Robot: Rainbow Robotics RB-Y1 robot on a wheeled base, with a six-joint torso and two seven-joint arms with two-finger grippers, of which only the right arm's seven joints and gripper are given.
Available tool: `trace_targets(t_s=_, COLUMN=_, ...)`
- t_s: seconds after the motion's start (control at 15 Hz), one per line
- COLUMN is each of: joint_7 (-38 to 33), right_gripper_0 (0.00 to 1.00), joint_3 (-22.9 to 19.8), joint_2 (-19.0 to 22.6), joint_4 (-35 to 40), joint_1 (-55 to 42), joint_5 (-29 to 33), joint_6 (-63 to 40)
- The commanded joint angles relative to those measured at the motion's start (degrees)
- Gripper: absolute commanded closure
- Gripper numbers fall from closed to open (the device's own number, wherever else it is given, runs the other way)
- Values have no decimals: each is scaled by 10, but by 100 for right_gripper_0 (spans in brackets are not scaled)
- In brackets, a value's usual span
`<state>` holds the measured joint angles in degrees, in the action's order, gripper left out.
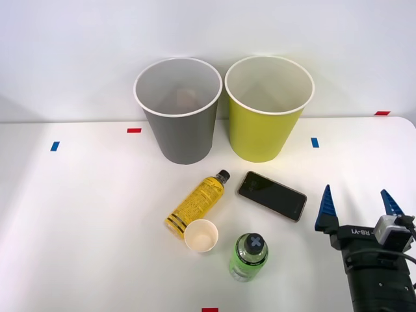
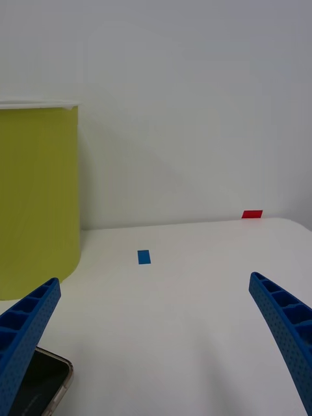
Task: Put cans in the gray bin, plastic bottles in the light green bin
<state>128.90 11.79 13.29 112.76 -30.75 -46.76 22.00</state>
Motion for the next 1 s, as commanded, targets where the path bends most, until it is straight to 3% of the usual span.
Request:
trace_targets(t_s=0.07, joint_7=-94, right_gripper_0=0, joint_3=-15, joint_2=-2, joint_4=-13, joint_1=0, joint_5=83, joint_6=-6)
trace_targets(t_s=0.4, joint_7=-273, right_gripper_0=0, joint_3=-17, joint_2=-28, joint_4=-91, joint_1=4, joint_5=222, joint_6=73)
trace_targets(t_s=0.53, joint_7=-320, right_gripper_0=0, joint_3=-11, joint_2=-32, joint_4=-124, joint_1=3, joint_5=251, joint_6=120)
trace_targets(t_s=0.73, joint_7=-309, right_gripper_0=0, joint_3=9, joint_2=-11, joint_4=-169, joint_1=-9, joint_5=267, joint_6=190)
trace_targets(t_s=1.0, joint_7=-186, right_gripper_0=0, joint_3=59, joint_2=61, joint_4=-148, joint_1=-48, joint_5=208, joint_6=217)
